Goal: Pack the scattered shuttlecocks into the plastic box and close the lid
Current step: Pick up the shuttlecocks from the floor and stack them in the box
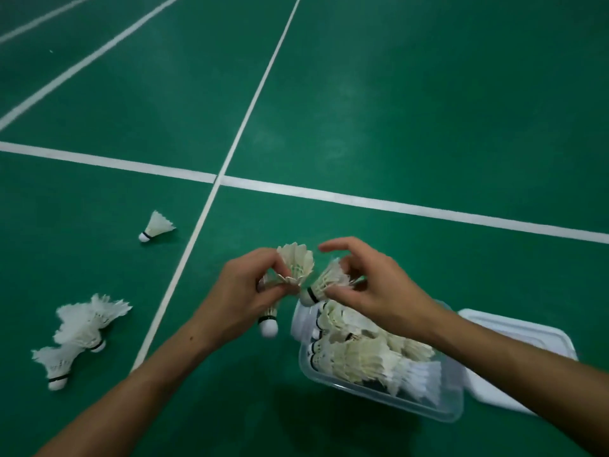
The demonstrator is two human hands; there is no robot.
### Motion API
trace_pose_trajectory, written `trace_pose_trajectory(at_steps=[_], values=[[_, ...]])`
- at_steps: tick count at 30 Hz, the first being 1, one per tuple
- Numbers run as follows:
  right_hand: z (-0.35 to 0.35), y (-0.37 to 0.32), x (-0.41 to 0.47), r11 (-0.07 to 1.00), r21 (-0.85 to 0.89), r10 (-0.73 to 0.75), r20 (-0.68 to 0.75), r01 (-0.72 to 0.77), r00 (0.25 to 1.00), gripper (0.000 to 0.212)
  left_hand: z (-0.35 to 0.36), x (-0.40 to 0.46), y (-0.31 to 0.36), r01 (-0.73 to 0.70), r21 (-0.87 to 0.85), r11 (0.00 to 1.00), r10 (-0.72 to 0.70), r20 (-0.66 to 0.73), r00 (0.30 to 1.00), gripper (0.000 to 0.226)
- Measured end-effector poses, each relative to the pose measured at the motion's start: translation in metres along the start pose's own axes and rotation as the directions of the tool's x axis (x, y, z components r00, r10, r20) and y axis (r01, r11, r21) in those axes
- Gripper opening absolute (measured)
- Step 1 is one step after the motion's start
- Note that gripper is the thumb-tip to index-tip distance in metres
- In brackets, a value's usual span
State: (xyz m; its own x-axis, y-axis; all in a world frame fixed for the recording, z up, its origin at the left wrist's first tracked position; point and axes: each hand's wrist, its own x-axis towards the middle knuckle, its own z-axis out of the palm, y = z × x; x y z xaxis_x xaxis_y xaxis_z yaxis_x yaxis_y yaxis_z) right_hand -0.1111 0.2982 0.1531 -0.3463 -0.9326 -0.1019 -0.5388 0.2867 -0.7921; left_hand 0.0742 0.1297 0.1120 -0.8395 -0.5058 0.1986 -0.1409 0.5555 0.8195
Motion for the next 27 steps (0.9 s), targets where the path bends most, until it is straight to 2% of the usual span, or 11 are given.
trace_pose_trajectory(at_steps=[4, 8, 11, 17, 27], values=[[-0.037, 0.056, -0.031, 0.991, 0.100, 0.109, -0.244, -0.087, 0.964, 0.051, 0.035, 0.013, 0.003, 0.026, 0.014, 1.000, -0.026, 0.062, 0.998, 0.026], [-0.042, 0.103, -0.053, 0.973, 0.176, 0.202, -0.339, -0.149, 0.919, 0.045, 0.063, 0.011, -0.001, 0.076, 0.037, 0.996, -0.081, 0.177, 0.981, 0.027], [-0.033, 0.123, -0.069, 0.968, 0.171, 0.236, -0.399, -0.181, 0.886, 0.044, 0.076, 0.013, 0.000, 0.120, 0.054, 0.991, -0.130, 0.237, 0.963, 0.027], [0.006, 0.138, -0.078, 0.965, 0.077, 0.263, -0.333, -0.252, 0.905, 0.046, 0.104, 0.020, 0.011, 0.150, 0.164, 0.975, -0.204, 0.383, 0.901, 0.022], [0.029, 0.154, -0.046, 0.940, -0.056, 0.307, -0.285, -0.336, 0.908, 0.049, 0.130, 0.042, 0.015, 0.091, 0.295, 0.951, -0.221, 0.447, 0.867, 0.022]])
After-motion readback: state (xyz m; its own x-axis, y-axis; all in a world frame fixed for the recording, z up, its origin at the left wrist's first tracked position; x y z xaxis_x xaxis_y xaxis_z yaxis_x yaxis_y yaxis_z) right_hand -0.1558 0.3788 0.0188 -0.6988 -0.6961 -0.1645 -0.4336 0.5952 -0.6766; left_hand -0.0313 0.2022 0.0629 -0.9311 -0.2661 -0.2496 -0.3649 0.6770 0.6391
